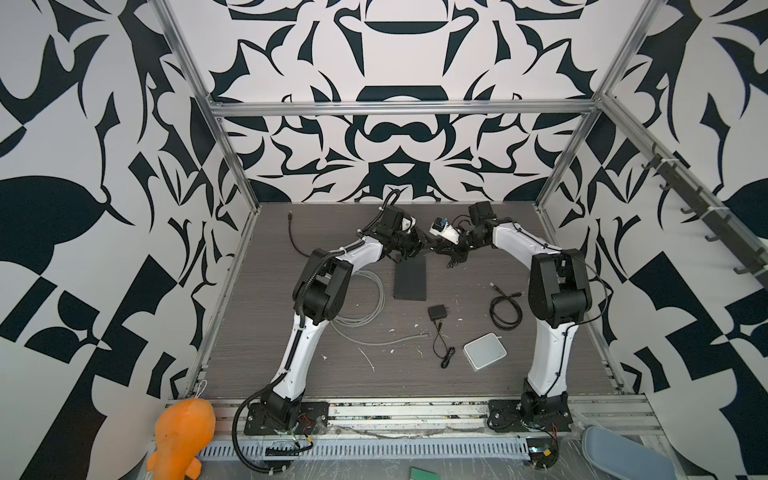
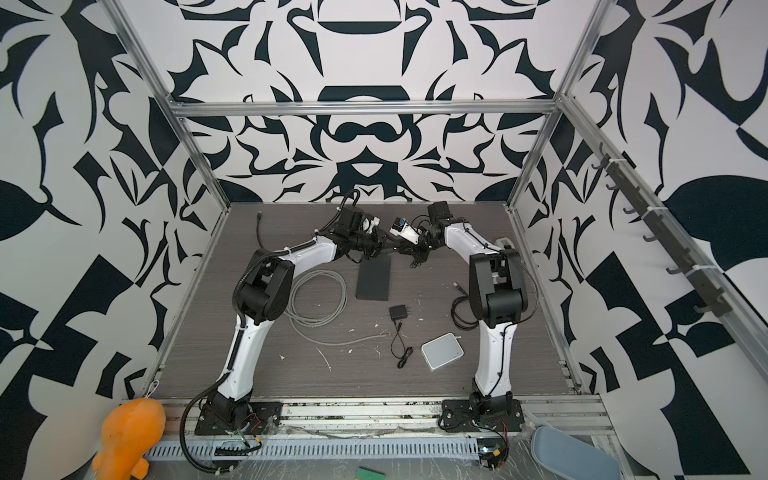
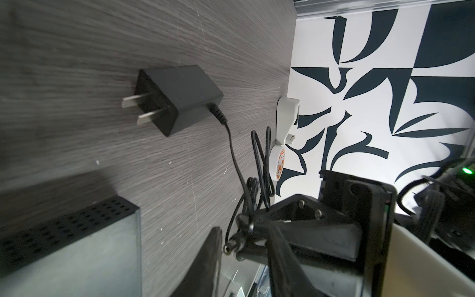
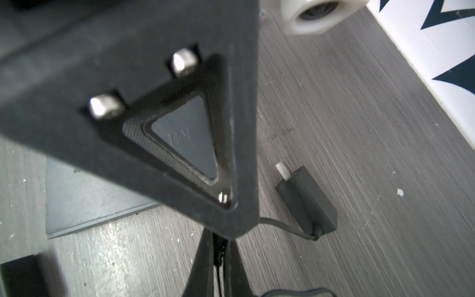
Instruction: Insert the plug into the switch port
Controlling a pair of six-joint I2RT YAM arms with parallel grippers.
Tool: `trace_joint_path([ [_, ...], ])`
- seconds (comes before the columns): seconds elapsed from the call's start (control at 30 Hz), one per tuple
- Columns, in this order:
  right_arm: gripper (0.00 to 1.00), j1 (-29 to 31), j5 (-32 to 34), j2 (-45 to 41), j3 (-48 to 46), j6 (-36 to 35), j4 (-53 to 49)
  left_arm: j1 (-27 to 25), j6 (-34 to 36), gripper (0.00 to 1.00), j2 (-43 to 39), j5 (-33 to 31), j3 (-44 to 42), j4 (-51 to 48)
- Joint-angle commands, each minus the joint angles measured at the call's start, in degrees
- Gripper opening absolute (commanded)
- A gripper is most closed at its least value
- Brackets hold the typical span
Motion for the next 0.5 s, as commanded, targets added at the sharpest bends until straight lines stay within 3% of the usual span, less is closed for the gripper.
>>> trace_joint_path([
  [0.0, 0.03, -0.22, -2.39, -0.47, -0.04, 1.15, 1.46, 0.19, -0.78, 0.33, 1.91, 0.93, 1.93, 0.45],
  [0.47, 0.05, -0.44, -2.07, -0.21, -0.22, 0.67, 0.71, 0.81, -1.39, 0.11, 2.47, 1.25, 2.04, 1.05],
])
